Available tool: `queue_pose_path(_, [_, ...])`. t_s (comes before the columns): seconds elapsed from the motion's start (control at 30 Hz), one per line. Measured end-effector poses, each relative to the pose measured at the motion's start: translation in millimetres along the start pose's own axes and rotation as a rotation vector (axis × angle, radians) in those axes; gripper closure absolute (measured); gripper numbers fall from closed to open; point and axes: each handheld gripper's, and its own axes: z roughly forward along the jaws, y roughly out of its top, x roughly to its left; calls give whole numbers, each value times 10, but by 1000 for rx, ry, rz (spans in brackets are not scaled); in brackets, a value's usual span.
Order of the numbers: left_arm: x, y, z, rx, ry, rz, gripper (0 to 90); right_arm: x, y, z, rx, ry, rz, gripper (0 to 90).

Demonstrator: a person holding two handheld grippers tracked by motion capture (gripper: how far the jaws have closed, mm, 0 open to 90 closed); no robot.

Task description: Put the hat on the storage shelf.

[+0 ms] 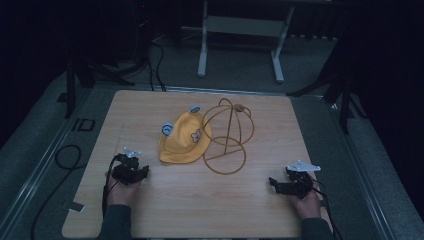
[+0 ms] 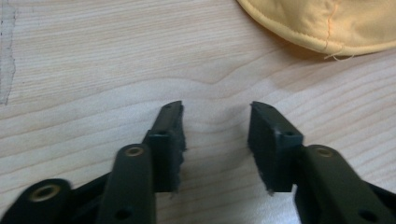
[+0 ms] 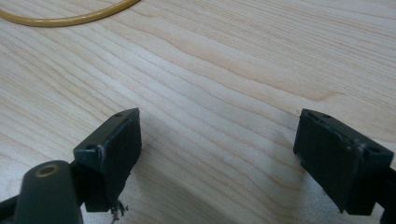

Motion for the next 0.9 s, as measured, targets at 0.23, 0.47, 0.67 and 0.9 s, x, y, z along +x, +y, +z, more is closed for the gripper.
queue_pose_path(0.23, [54, -7, -65, -12, -32, -23, 594, 0, 0, 0, 0, 0, 0, 151])
queue_pose_path(0.47, [60, 17, -111, -25, -40, -20, 591, 1, 0, 1, -1, 0, 1, 151])
queue_pose_path(0.67, [51, 34, -156, -32, -48, -11, 596, 2, 0, 1, -1, 0, 2, 151])
queue_pose_path(0.9, [74, 77, -218, -44, -74, -20, 603, 1, 0, 0, 0, 0, 1, 151])
